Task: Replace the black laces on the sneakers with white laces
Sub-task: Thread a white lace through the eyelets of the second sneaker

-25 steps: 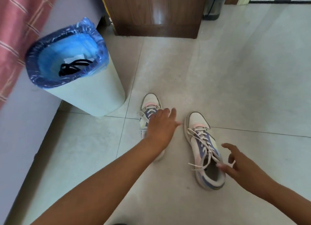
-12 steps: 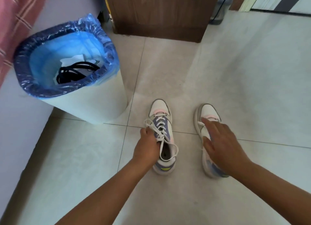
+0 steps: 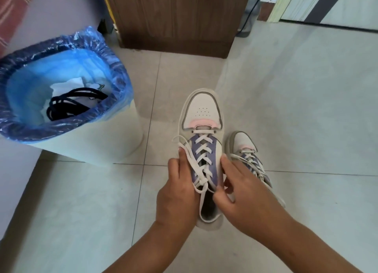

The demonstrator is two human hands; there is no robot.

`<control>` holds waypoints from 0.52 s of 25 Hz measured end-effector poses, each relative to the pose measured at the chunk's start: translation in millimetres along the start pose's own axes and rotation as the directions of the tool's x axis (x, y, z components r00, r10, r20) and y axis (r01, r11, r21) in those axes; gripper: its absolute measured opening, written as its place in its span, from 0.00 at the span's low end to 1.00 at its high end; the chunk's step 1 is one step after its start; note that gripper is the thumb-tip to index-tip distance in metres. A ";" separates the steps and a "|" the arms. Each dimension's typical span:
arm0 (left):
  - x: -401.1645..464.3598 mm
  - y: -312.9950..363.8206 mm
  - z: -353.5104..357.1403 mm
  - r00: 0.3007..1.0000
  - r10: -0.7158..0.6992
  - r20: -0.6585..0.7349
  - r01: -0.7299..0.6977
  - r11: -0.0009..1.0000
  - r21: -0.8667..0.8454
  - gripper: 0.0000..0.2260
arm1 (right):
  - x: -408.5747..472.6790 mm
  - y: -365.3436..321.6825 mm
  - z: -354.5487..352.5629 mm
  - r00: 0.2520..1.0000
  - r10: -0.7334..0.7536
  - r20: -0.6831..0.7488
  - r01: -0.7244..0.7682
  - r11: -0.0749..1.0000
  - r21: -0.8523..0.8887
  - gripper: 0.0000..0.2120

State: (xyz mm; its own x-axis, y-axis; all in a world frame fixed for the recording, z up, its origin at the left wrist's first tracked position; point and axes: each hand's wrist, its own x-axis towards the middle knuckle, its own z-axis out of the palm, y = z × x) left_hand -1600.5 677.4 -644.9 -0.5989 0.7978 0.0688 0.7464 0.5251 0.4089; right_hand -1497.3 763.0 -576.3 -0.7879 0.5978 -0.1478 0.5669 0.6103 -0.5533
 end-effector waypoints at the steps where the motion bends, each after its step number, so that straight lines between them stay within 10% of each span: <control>1: 1.4 4.5 -6.3 0.998 0.049 -0.039 -0.048 0.999 0.016 0.26 | -2.1 -1.6 -4.9 0.999 -0.028 -0.030 0.027 0.999 -0.028 0.25; 9: 17.3 20.3 -22.6 0.909 0.247 -0.337 -0.273 0.962 -0.031 0.06 | 2.9 9.6 10.7 0.970 0.099 -0.220 -0.142 0.972 -0.188 0.21; 13: 12.6 15.6 -21.2 0.888 0.378 -0.260 -0.395 0.918 -0.014 0.06 | 4.7 20.4 6.3 0.971 0.166 -0.170 -0.193 0.968 -0.159 0.09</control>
State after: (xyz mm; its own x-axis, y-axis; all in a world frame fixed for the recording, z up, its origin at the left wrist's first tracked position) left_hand -1602.5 689.3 -618.3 -0.3251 0.8303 0.4527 0.9183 0.1628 0.3608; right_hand -1491.0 774.9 -593.4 -0.6302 0.7704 -0.0963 0.7395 0.5578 -0.3768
